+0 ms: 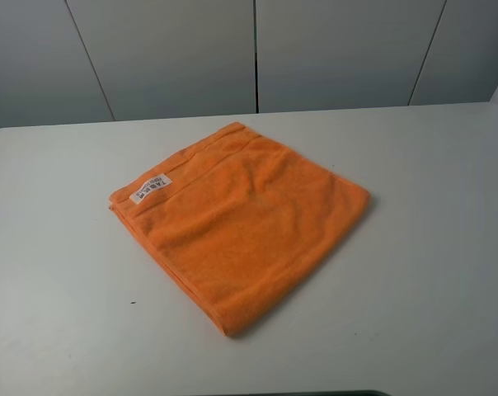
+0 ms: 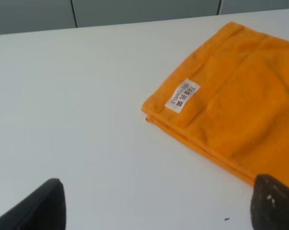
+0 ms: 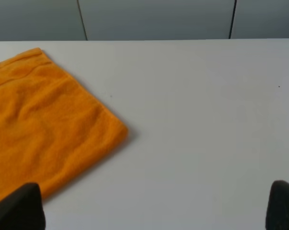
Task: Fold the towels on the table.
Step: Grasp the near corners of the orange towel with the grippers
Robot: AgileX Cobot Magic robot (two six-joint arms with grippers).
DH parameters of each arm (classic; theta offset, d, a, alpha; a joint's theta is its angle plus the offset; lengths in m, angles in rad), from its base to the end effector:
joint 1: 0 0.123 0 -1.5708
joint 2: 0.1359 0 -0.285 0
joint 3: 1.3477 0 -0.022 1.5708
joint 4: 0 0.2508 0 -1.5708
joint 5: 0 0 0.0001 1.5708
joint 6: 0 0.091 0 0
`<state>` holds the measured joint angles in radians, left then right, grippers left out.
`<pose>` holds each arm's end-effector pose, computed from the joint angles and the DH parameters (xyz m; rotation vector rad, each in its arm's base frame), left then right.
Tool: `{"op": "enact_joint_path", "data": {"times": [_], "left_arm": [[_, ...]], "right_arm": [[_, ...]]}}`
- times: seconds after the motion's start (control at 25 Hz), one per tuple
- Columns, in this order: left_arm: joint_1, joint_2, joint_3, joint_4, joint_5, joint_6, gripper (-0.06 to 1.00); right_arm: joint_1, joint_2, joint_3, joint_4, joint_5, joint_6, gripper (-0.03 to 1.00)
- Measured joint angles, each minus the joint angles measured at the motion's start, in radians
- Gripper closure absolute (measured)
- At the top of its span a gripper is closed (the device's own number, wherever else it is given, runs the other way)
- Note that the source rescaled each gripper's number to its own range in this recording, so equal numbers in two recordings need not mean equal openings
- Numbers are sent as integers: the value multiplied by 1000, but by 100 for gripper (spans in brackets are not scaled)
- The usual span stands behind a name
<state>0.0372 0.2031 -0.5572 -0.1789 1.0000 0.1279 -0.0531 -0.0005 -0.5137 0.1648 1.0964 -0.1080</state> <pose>0.0257 -0.0127 0.2976 0.0820 2.1159 -0.1192 -0.0079 0.0137 0.2791 -0.0690 2.0548 0.0980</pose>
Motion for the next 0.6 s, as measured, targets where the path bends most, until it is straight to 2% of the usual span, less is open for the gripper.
{"op": "enact_joint_path", "data": {"times": [0.08,0.24,0.4,0.52,0.6], "left_arm": [[0,137,-30,-2,-18,4,-4],[0,425,-122,-4,-43,39,-4],[-9,721,-253,-2,-44,87,-4],[-65,881,-343,41,-42,99,-4],[-138,979,-397,121,-42,73,-4]], "right_arm": [[18,2,0,-2,-4,-18,-3],[72,116,-20,-33,-40,-136,-3],[139,341,-69,-39,-98,-315,-3],[181,555,-146,-46,-105,-472,-3],[213,700,-207,-69,-110,-556,-3]]}}
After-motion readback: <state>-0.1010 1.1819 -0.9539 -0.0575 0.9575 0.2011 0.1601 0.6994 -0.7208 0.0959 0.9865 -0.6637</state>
